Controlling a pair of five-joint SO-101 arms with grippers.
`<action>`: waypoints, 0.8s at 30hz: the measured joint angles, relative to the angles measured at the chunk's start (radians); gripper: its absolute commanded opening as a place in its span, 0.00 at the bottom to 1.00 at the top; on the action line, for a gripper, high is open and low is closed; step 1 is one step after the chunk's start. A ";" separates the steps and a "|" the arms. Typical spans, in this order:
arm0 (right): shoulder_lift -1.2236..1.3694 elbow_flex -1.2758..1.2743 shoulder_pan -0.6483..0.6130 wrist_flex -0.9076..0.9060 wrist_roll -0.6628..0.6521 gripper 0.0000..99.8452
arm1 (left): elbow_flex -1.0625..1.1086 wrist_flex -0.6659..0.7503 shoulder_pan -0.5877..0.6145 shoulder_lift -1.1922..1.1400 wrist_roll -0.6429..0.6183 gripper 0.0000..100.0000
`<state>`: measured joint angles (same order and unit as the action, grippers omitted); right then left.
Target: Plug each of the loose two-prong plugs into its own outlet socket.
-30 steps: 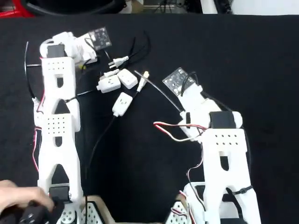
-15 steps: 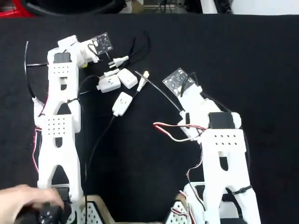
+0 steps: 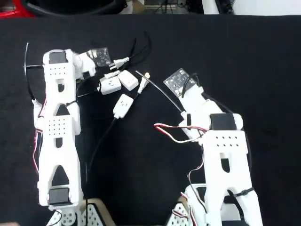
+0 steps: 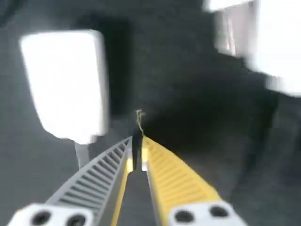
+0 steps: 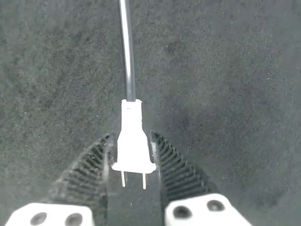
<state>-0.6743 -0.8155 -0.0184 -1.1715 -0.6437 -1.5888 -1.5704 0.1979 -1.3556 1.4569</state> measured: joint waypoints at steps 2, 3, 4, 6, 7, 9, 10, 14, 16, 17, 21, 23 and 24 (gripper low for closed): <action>0.000 0.000 0.000 0.002 0.000 0.01 | -0.018 -0.101 -0.005 0.002 0.000 0.03; 0.000 0.000 0.000 0.002 0.000 0.01 | -0.020 -0.127 -0.005 0.000 0.000 0.03; 0.000 0.000 0.000 0.002 0.000 0.01 | -0.021 -0.149 -0.005 0.000 0.000 0.03; 0.000 0.000 0.000 0.002 0.000 0.01 | -0.021 -0.167 -0.005 0.038 -0.005 0.03; 0.000 0.000 0.000 0.002 0.000 0.01 | -0.021 -0.172 -0.005 0.063 -0.017 0.03; 0.000 0.000 0.000 0.002 0.000 0.01 | -0.023 -0.173 -0.002 0.115 -0.048 0.03; 0.000 0.000 0.000 0.002 0.000 0.01 | -0.023 -0.173 0.002 0.140 -0.068 0.03; 0.000 0.000 0.000 0.002 0.000 0.01 | -0.023 -0.124 0.035 0.209 -0.176 0.03; 0.000 0.000 0.000 0.002 0.000 0.01 | -0.023 -0.032 0.060 0.209 -0.258 0.06; 0.000 0.000 0.000 0.002 0.000 0.01 | -0.023 0.025 0.074 0.207 -0.302 0.09; 0.000 0.000 0.000 0.002 0.000 0.01 | -0.023 0.298 0.121 0.133 -0.545 0.16; 0.000 0.000 0.000 0.002 0.000 0.01 | -0.023 0.430 0.126 0.069 -0.724 0.16; 0.000 0.000 0.000 0.002 0.000 0.01 | -0.023 0.486 0.126 0.040 -0.819 0.16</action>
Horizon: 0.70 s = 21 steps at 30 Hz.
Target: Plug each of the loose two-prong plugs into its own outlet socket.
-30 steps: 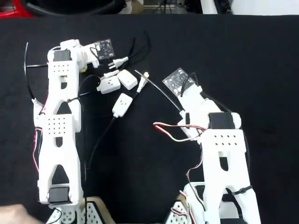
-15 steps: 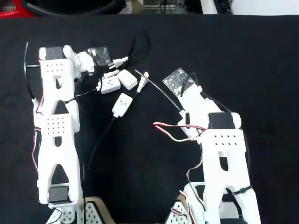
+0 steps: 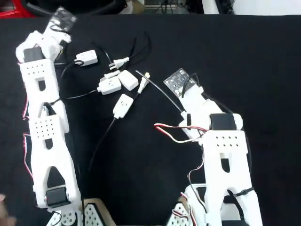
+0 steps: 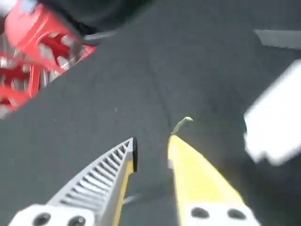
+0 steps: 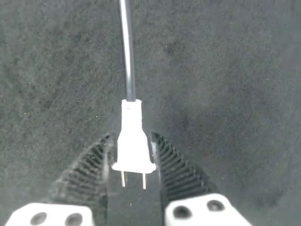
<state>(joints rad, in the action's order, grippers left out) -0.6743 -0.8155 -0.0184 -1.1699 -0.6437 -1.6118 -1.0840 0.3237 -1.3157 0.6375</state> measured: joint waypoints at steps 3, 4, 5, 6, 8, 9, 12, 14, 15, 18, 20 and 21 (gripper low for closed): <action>0.000 0.000 0.000 0.000 0.000 0.01 | 0.000 0.141 -0.006 -0.092 -0.310 0.17; 0.000 0.000 0.000 0.000 0.000 0.01 | 0.000 0.173 -0.008 -0.118 -0.411 0.17; 0.000 0.000 0.000 0.000 0.000 0.01 | 0.002 0.195 -0.012 -0.140 -0.505 0.17; 0.000 0.000 0.000 0.000 0.000 0.01 | 0.002 0.204 -0.018 -0.149 -0.594 0.17; 0.000 0.000 0.000 0.000 0.000 0.01 | 0.002 0.206 -0.037 -0.155 -0.727 0.19; 0.000 0.000 0.000 0.000 0.000 0.01 | 0.002 0.192 -0.049 -0.155 -0.769 0.21; 0.000 0.000 0.000 0.000 0.000 0.01 | 0.002 0.120 -0.091 -0.155 -0.825 0.24; 0.000 0.000 0.000 0.000 0.000 0.01 | 0.002 0.075 -0.120 -0.155 -0.847 0.24; 0.000 0.000 0.000 0.000 0.000 0.01 | 0.000 0.061 -0.130 -0.155 -0.856 0.24; 0.000 0.000 0.000 0.000 0.000 0.01 | 0.000 0.051 -0.144 -0.155 -0.873 0.23; 0.000 0.000 0.000 0.000 0.000 0.01 | 0.000 0.051 -0.144 -0.155 -0.875 0.23; 0.000 0.000 0.000 0.000 0.000 0.01 | 0.000 0.051 -0.143 -0.155 -0.875 0.24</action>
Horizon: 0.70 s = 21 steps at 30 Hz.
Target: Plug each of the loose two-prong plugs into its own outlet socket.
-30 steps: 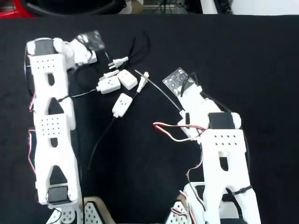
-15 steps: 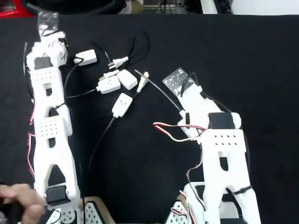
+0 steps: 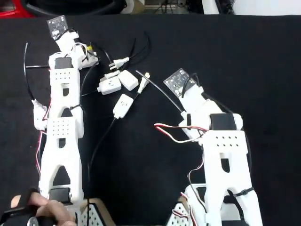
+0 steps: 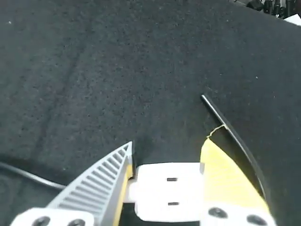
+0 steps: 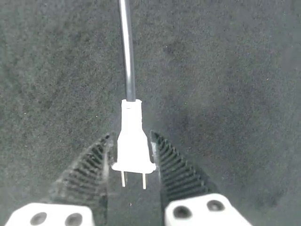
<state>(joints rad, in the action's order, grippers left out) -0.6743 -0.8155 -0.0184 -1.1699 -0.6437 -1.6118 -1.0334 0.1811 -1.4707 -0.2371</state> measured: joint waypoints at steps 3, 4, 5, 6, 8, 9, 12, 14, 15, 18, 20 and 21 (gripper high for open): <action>0.000 0.000 0.000 0.000 0.000 0.01 | 0.000 -0.025 0.000 0.000 0.000 0.24; 0.000 0.000 0.000 0.000 0.000 0.01 | -0.006 -0.049 0.000 0.002 0.000 0.24; 0.000 0.000 0.000 0.000 0.000 0.01 | -0.011 -0.075 0.000 0.002 0.011 0.23; 0.000 0.000 0.000 0.000 0.000 0.01 | -0.017 -0.106 0.000 0.005 0.032 0.23; 0.000 0.000 0.000 0.000 0.000 0.01 | -0.023 -0.190 0.002 0.018 0.095 0.23; 0.000 0.000 0.000 0.000 0.000 0.01 | -0.023 -0.238 0.002 0.026 0.132 0.23; 0.000 0.000 0.000 0.000 0.000 0.01 | -0.021 -0.396 0.000 0.064 0.229 0.23; 0.000 0.000 0.000 0.000 0.000 0.01 | -0.021 -0.503 0.000 0.104 0.293 0.23; 0.000 0.000 0.000 0.000 0.000 0.01 | -0.021 -0.554 0.000 0.127 0.327 0.23; 0.000 0.000 0.000 0.000 0.000 0.01 | -0.021 -0.675 0.000 0.206 0.436 0.24; 0.000 0.000 0.000 0.000 0.000 0.01 | -0.021 -0.704 0.000 0.262 0.531 0.24; 0.000 0.000 0.000 0.000 0.000 0.01 | -0.021 -0.709 0.002 0.295 0.582 0.24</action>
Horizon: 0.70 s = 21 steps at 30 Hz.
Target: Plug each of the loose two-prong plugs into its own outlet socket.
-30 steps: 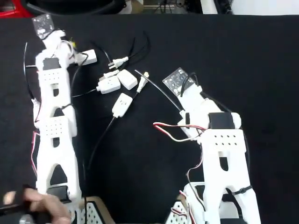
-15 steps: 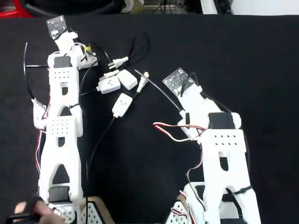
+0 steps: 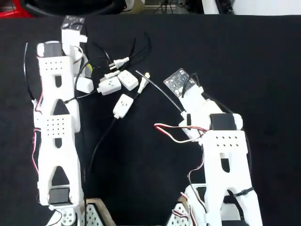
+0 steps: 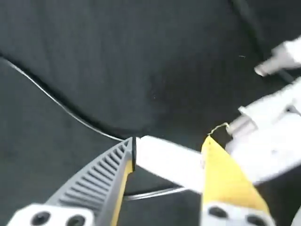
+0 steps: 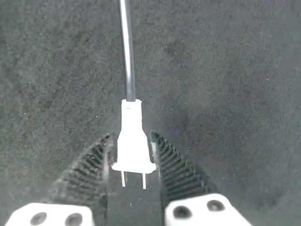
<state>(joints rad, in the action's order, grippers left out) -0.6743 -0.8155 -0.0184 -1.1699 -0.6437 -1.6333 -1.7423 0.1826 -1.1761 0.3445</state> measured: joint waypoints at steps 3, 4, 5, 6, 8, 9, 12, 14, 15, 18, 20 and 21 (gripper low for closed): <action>0.000 0.000 0.000 0.000 0.000 0.01 | 0.000 -0.005 0.003 0.109 0.167 0.24; 0.000 0.000 0.000 0.000 0.000 0.01 | 0.000 -0.005 0.003 0.146 0.218 0.24; 0.000 0.000 0.000 0.000 0.000 0.01 | 0.000 -0.005 0.003 0.181 0.264 0.24; 0.000 0.000 0.000 0.000 0.000 0.01 | 0.000 -0.005 0.003 0.209 0.307 0.24; 0.000 0.000 0.000 0.000 0.000 0.01 | 0.000 -0.005 0.009 0.255 0.425 0.24; 0.000 0.000 0.000 0.000 0.000 0.01 | -0.002 -0.009 0.015 0.267 0.500 0.24; 0.000 0.000 0.000 0.000 0.000 0.01 | 0.000 -0.009 0.048 0.261 0.787 0.24; 0.000 0.000 0.000 0.000 0.000 0.01 | 0.017 -0.009 0.069 0.224 0.994 0.24; 0.000 0.000 0.000 0.000 0.000 0.01 | 0.034 -0.009 0.077 0.198 1.076 0.24; 0.000 0.000 0.000 0.000 0.000 0.01 | 0.068 -0.009 0.081 0.123 1.119 0.23; 0.000 -0.003 0.000 0.000 0.000 0.01 | 0.069 -0.009 0.075 0.094 1.119 0.23; 0.000 -0.006 0.000 0.000 0.000 0.01 | 0.069 -0.009 0.069 0.078 1.119 0.23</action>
<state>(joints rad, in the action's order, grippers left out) -0.6743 -0.8216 -0.0184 -1.1699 -0.6437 -1.5643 -1.7515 0.2516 -1.0978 1.4630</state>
